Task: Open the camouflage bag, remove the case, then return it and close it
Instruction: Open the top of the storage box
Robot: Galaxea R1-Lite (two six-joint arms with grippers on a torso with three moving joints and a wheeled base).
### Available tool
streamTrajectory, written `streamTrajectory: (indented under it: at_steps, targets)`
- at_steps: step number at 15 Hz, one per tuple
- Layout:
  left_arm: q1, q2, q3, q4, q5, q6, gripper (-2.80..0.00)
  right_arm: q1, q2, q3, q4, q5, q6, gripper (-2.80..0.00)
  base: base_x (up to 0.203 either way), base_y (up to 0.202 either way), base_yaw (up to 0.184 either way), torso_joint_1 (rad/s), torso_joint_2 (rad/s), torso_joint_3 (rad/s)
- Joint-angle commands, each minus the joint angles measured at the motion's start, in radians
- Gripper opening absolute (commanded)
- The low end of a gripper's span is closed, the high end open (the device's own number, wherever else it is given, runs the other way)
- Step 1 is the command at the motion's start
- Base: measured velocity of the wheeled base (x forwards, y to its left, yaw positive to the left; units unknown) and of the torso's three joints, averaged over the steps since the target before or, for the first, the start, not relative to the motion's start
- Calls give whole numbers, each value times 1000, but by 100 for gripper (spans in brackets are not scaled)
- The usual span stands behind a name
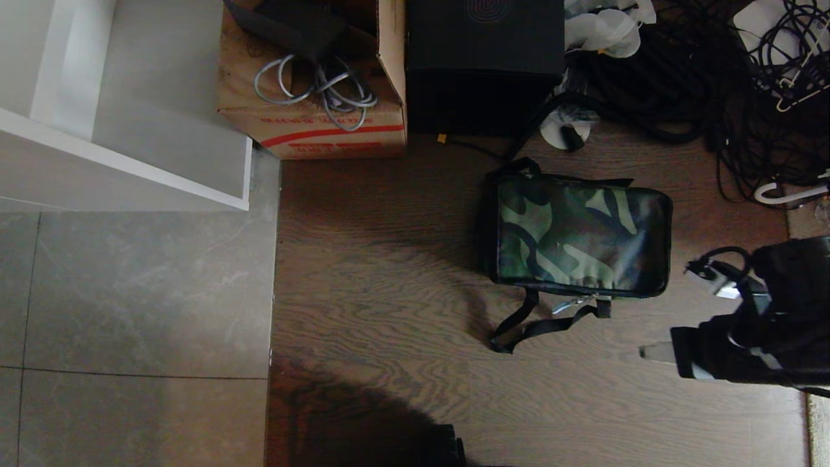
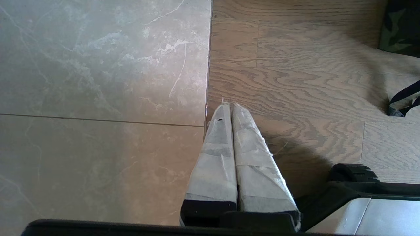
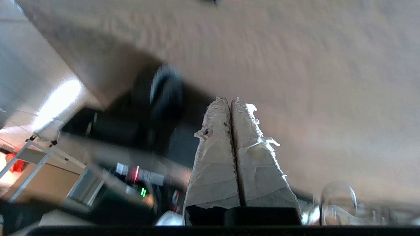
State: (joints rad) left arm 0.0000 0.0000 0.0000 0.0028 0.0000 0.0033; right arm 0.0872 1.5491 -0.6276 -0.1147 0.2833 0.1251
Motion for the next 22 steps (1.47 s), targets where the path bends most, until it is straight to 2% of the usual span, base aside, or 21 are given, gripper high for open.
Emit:
streamTrajectory:
  at_steps: [1, 2, 3, 6, 8, 10, 14, 16, 18, 22]
  targets:
    - [0, 2, 0, 0, 0, 0, -280, 37, 262, -54, -125, 7, -9, -280, 0, 0, 0, 0, 0, 0]
    - [0, 2, 0, 0, 0, 0, -280, 57, 301, -60, -154, 8, -15, -280, 0, 0, 0, 0, 0, 0]
    - [0, 2, 0, 0, 0, 0, -280, 72, 325, -61, -180, 10, -18, 0, 0, 0, 0, 0, 0, 0]
    - [0, 2, 0, 0, 0, 0, -280, 89, 400, -67, -338, 7, -25, 0, 0, 0, 0, 0, 0, 0]
    - [0, 2, 0, 0, 0, 0, -280, 88, 442, -85, -416, 2, -57, 0, 0, 0, 0, 0, 0, 0]
    - [0, 2, 0, 0, 0, 0, -280, 70, 446, -97, -405, 3, -119, 0, 0, 0, 0, 0, 0, 0]
    - [0, 2, 0, 0, 0, 0, -280, 26, 459, -103, -424, -9, -125, 0, 0, 0, 0, 0, 0, 0]
    - [0, 2, 0, 0, 0, 0, -280, 3, 465, -112, -425, -7, -154, 0, 0, 0, 0, 0, 0, 0]
    - [0, 2, 0, 0, 0, 0, -280, -1, 468, -115, -430, -7, -149, 0, 0, 0, 0, 0, 0, 0]
    - [0, 2, 0, 0, 0, 0, -280, 0, 482, -147, -466, -7, -87, 0, 0, 0, 0, 0, 0, 0]
